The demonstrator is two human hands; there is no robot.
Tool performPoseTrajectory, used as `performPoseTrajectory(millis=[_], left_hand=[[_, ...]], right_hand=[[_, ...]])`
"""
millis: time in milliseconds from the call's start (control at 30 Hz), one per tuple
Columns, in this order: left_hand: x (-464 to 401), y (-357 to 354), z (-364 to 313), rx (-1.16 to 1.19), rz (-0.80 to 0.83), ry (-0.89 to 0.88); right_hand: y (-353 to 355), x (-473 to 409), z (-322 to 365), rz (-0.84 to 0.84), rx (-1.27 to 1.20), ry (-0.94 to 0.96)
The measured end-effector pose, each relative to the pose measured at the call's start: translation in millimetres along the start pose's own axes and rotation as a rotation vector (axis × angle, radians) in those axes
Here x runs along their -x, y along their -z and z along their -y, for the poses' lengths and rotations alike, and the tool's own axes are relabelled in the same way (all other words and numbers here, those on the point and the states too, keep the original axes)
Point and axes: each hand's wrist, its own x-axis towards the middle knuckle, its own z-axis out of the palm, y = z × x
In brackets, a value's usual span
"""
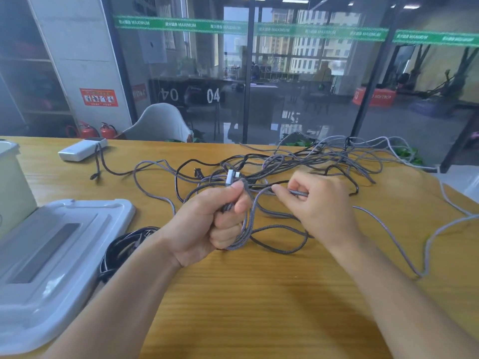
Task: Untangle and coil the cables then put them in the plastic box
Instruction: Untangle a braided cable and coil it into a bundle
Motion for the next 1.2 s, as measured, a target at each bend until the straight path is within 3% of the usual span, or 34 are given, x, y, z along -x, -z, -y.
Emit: performPoseTrajectory(millis=[200,300,400,467,567,767,933,1067,1100,1200], left_hand=[[-3,-7,8,-0.181,0.021,-0.009],[-6,-15,14,-0.328,-0.068,-0.032],[-10,-19,20,-0.454,-0.229,-0.069],[-13,-19,23,-0.498,-0.328,-0.102],[-14,-16,27,-0.504,-0.439,-0.142],[-14,-16,30,-0.595,-0.466,-0.232],[-16,-14,30,-0.563,-0.552,-0.266],[-14,-7,21,-0.373,-0.623,-0.293],[-14,-4,20,-0.357,-0.627,-0.308],[-15,-1,22,-0.373,-0.633,-0.357]], right_hand=[[-7,3,14,-0.037,-0.223,-0.206],[-8,3,22,0.124,-0.492,-0.419],[0,0,29,0.327,-0.991,-0.656],[4,-1,30,0.451,-1.134,-0.657],[3,3,29,0.530,-1.079,-0.594],[-3,11,36,0.433,-0.978,-0.400],[-4,10,35,0.375,-1.040,-0.407],[-5,11,10,0.382,-0.283,-0.027],[-7,12,7,0.416,-0.191,0.030],[-16,17,9,0.460,-0.220,0.111]])
